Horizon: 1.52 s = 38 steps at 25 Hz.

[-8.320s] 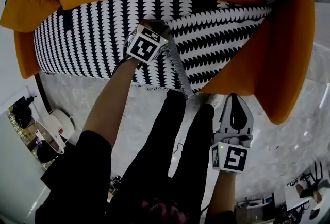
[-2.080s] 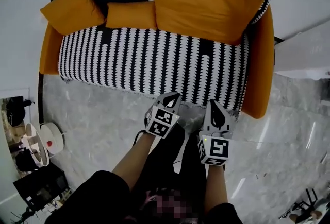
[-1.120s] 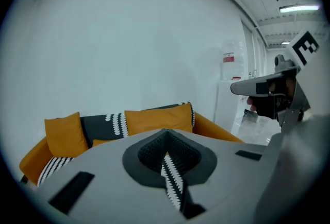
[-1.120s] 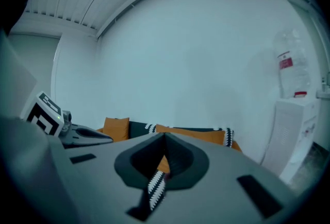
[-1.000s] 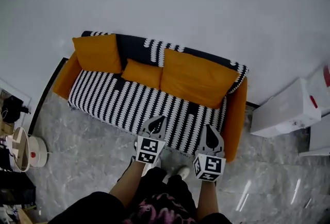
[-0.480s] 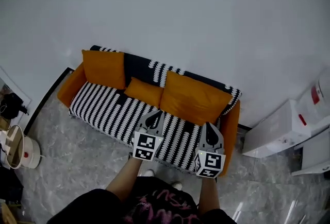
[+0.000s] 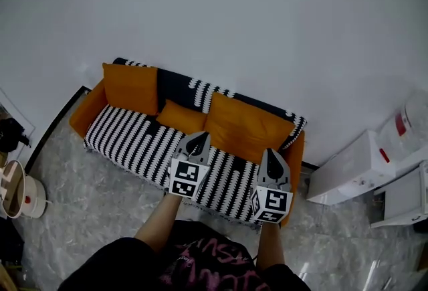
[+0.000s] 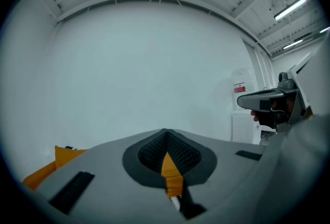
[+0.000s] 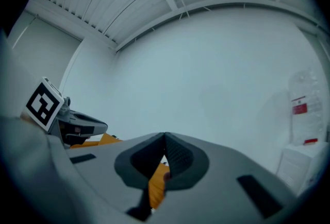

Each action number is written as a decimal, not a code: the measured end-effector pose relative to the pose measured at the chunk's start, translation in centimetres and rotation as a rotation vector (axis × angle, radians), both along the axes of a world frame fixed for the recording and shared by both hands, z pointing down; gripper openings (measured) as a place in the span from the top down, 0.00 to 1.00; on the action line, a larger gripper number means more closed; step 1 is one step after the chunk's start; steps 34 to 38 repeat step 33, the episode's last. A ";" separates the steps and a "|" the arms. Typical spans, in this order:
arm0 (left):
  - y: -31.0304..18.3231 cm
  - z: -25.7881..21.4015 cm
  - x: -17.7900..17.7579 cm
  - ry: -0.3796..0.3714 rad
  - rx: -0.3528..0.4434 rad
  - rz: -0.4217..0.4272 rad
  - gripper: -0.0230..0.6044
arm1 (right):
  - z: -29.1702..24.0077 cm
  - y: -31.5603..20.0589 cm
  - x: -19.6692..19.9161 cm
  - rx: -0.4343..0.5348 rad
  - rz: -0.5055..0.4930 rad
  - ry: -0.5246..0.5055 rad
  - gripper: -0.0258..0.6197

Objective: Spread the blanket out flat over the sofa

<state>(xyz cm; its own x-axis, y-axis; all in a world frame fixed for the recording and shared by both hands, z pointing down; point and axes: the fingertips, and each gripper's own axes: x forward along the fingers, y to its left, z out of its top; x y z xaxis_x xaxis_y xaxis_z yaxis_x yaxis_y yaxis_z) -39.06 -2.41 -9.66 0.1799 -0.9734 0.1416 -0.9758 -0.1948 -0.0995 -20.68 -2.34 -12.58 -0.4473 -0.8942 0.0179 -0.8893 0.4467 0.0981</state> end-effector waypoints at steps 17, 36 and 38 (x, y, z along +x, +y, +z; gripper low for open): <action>-0.7 0.6 -1.0 0.016 0.008 0.072 0.95 | 0.6 -0.4 -1.7 -0.005 0.040 0.011 0.93; -1.2 0.9 -2.6 -0.015 0.022 0.150 0.95 | 1.2 -0.9 -5.6 -0.007 0.040 0.034 0.93; -1.2 0.9 -2.6 -0.015 0.022 0.150 0.95 | 1.2 -0.9 -5.6 -0.007 0.040 0.034 0.93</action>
